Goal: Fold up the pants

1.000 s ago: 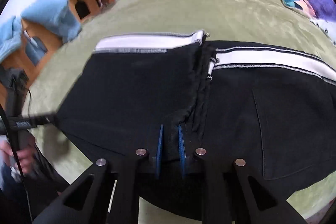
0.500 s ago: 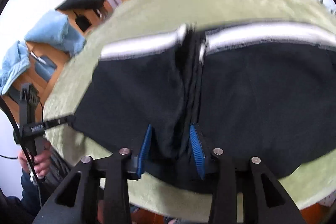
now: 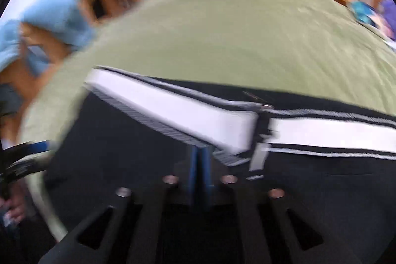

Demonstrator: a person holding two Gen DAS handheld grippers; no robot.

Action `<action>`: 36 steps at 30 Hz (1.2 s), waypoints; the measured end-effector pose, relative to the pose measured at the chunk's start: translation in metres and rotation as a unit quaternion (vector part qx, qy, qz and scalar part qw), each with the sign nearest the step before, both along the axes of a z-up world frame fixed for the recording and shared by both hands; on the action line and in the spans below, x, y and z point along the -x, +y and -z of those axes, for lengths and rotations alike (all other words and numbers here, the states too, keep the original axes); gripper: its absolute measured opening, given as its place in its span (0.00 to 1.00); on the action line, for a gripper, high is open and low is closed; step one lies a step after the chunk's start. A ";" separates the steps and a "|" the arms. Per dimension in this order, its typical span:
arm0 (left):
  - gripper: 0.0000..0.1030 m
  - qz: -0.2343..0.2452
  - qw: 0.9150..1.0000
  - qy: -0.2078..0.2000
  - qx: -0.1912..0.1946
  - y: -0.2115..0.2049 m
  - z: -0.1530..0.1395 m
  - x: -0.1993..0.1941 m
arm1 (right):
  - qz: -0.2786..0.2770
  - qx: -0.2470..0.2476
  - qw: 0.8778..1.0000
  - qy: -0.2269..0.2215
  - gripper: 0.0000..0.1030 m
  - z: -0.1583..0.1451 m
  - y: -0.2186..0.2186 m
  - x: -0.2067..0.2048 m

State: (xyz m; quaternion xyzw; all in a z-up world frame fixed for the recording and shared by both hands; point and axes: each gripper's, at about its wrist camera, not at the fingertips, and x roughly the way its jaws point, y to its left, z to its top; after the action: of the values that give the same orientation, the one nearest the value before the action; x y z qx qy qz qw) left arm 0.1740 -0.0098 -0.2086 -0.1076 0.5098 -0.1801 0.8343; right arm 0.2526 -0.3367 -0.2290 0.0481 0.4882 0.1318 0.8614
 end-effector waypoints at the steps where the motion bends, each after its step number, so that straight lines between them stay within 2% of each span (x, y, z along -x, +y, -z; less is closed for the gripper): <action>1: 0.90 -0.002 1.000 0.011 -0.009 -0.001 0.007 -0.002 | 0.007 -0.022 1.000 0.009 0.00 0.004 -0.005 -0.004; 2: 0.90 -0.005 1.000 0.019 -0.014 -0.002 0.013 -0.004 | 0.011 -0.035 0.999 0.011 0.00 0.003 -0.008 -0.004; 3: 0.89 -0.006 0.999 0.030 -0.016 -0.002 0.020 -0.006 | 0.009 -0.027 1.000 0.006 0.00 0.001 -0.007 -0.002; 5: 0.88 -0.014 1.000 0.024 -0.011 0.001 0.018 -0.003 | 0.007 -0.006 1.000 -0.007 0.00 -0.007 -0.005 0.005; 7: 0.88 -0.013 1.000 0.012 -0.005 0.003 0.011 0.001 | 0.025 -0.007 0.999 -0.025 0.01 -0.022 -0.010 0.019; 8: 0.88 -0.012 1.000 0.010 -0.012 0.002 0.010 0.003 | 0.027 -0.013 0.999 -0.038 0.09 -0.031 -0.013 0.029; 9: 0.89 -0.012 0.999 0.014 -0.036 0.000 0.014 0.005 | 0.025 -0.023 0.998 -0.048 0.12 -0.039 -0.016 0.042; 11: 0.89 -0.006 0.997 0.018 -0.072 -0.008 0.023 0.009 | 0.016 -0.043 0.997 -0.057 0.27 -0.047 -0.017 0.061; 12: 0.90 -0.004 0.997 0.000 -0.083 -0.010 0.022 0.016 | 0.006 -0.047 0.997 -0.062 0.28 -0.050 -0.015 0.077; 13: 0.90 0.000 0.996 -0.001 -0.089 -0.012 0.021 0.019 | -0.002 -0.044 0.997 -0.062 0.28 -0.052 -0.014 0.086; 15: 0.89 0.007 0.996 0.010 -0.088 -0.012 0.017 0.025 | -0.017 -0.032 0.998 -0.058 0.28 -0.049 -0.005 0.104; 17: 0.88 0.001 0.998 0.014 -0.068 -0.005 0.009 0.030 | -0.025 -0.022 0.999 -0.034 0.32 -0.035 0.000 0.117; 19: 0.88 0.001 0.999 -0.002 -0.053 -0.001 0.001 0.037 | -0.017 0.014 1.000 -0.005 0.35 -0.013 -0.001 0.130; 20: 0.88 0.002 0.999 -0.012 -0.052 -0.001 -0.002 0.042 | -0.015 0.014 1.000 -0.003 0.35 -0.009 -0.001 0.135; 22: 0.90 0.020 0.997 -0.003 -0.073 -0.008 0.005 0.048 | 0.005 0.008 1.000 -0.011 0.35 -0.014 0.001 0.145; 24: 0.90 0.023 0.995 0.032 -0.096 -0.015 0.023 0.048 | 0.021 0.014 0.999 -0.020 0.35 -0.028 0.004 0.150; 25: 0.88 0.015 0.995 0.021 -0.096 -0.014 0.021 0.052 | 0.027 0.007 0.999 -0.031 0.35 -0.032 0.004 0.153; 28: 0.88 0.017 0.997 0.012 -0.071 -0.008 0.004 0.063 | 0.028 -0.010 0.998 -0.058 0.39 -0.041 0.009 0.166; 29: 0.88 0.012 0.998 0.008 -0.067 -0.004 0.000 0.066 | 0.020 -0.002 0.998 -0.051 0.43 -0.037 0.014 0.169; 31: 0.88 -0.002 0.998 0.008 -0.054 0.004 -0.001 0.071 | 0.012 0.053 0.998 -0.019 0.44 -0.013 0.024 0.170; 32: 0.88 -0.017 0.999 0.010 -0.042 0.009 0.000 0.072 | 0.011 0.054 0.998 -0.009 0.45 -0.007 0.024 0.171; 36: 0.88 -0.052 0.998 0.028 0.029 0.030 0.011 0.062 | 0.041 0.050 0.998 -0.023 0.45 -0.027 0.021 0.193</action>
State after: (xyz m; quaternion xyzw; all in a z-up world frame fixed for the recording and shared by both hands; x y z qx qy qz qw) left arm 0.1115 0.0202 -0.2197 -0.1630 0.5212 -0.1478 0.8246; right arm 0.0594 -0.3159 -0.2016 0.0220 0.4715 0.0732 0.8786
